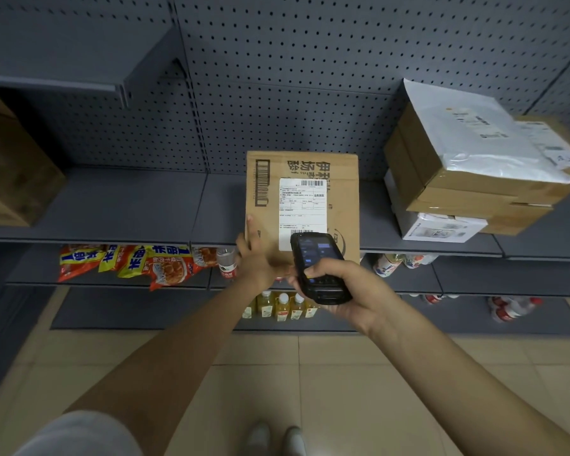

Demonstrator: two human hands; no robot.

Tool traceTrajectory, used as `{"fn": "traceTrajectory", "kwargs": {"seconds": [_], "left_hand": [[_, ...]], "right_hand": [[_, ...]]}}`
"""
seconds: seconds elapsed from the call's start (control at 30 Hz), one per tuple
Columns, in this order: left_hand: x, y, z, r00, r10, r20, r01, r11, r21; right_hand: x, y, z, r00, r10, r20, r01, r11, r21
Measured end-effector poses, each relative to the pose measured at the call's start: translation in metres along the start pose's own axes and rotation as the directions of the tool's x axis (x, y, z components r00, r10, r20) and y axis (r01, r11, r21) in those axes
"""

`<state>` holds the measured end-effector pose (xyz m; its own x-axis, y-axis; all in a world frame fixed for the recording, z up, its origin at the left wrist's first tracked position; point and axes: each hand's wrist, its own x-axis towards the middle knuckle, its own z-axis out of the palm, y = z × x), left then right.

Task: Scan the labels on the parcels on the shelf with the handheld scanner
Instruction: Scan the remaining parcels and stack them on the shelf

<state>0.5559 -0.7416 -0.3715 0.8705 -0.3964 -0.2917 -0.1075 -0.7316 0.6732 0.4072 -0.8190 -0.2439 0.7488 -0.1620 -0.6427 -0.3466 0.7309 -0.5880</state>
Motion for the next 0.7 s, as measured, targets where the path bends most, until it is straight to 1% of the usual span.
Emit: {"fn": "traceTrajectory", "kwargs": {"seconds": [0.1,0.2,0.47,0.7], "left_hand": [[-0.0003,-0.0004,0.0006,1.0,-0.019,0.001,0.019,1.0,-0.022],[0.0004,0.0012,-0.0003,0.999,-0.042,0.01,0.042,0.999,-0.019],[0.0028,0.0026,-0.001,0.999,-0.048,0.008,0.048,0.999,-0.004],[0.0036,-0.0021,-0.0004,1.0,-0.013,0.013,0.014,1.0,-0.018]], "right_hand": [[-0.0033,0.0006,0.0026,1.0,0.0,-0.007,0.001,0.999,0.045],[-0.0056,0.0006,0.0028,1.0,-0.004,-0.001,0.004,0.999,0.049],[-0.0062,0.0024,0.0008,0.999,-0.014,0.031,0.012,0.999,0.047],[0.0006,0.0028,-0.0033,0.998,-0.021,0.051,0.019,0.999,0.038]]}}
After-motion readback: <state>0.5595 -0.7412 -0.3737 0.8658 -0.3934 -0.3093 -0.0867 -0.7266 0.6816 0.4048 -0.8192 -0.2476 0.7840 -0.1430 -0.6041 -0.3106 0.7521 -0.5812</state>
